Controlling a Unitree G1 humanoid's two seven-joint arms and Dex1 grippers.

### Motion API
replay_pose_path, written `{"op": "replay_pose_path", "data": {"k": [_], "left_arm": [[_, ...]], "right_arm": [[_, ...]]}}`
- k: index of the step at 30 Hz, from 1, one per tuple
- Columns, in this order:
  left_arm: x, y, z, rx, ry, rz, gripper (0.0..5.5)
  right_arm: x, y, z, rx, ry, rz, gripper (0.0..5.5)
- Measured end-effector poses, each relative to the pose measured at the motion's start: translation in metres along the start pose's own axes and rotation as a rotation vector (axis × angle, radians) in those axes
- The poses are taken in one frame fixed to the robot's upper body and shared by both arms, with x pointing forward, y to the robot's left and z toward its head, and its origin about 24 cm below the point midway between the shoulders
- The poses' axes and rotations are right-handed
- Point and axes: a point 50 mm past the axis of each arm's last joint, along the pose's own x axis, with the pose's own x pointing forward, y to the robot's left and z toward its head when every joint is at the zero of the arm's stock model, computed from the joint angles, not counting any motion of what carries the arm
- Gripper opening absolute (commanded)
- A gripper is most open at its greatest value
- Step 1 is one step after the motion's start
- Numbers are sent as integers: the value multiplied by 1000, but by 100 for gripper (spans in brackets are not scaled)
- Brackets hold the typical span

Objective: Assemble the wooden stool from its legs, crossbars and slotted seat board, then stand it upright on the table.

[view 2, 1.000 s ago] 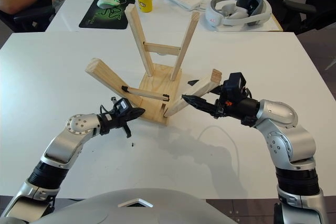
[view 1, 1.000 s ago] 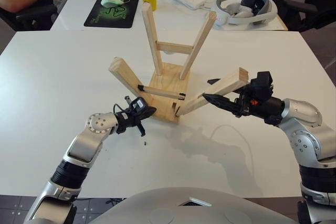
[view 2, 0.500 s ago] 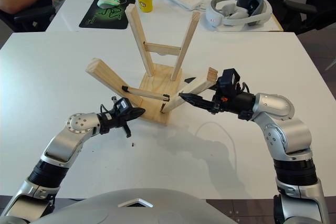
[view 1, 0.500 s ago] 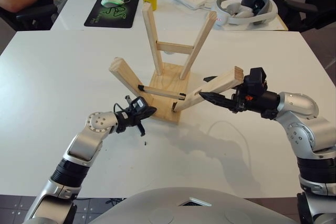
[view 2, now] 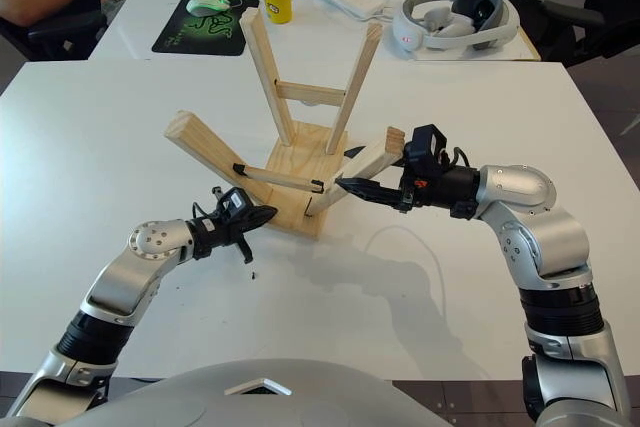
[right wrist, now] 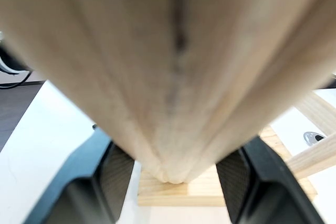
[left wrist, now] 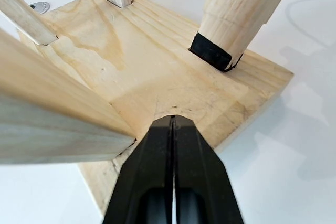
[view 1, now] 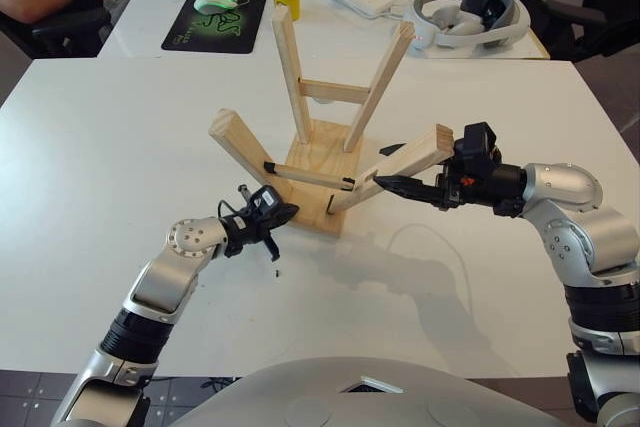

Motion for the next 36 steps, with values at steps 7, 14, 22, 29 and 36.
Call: {"op": "replay_pose_path", "data": {"k": [7, 14, 22, 29, 36], "left_arm": [[0, -3, 0, -13, -1, 16, 0], [1, -5, 0, -26, -3, 29, 0], [2, -6, -3, -45, 3, 45, 0], [6, -13, -7, -68, 11, 25, 0], [6, -13, -7, -75, 10, 41, 0]], "right_arm": [[6, -6, 9, -23, 48, 30, 206], [13, -1, 10, -54, 97, 45, 206], [21, 3, 7, -86, 135, 47, 206], [26, 8, 1, -79, 149, 11, 206], [32, 8, 0, -77, 144, 2, 206]]}}
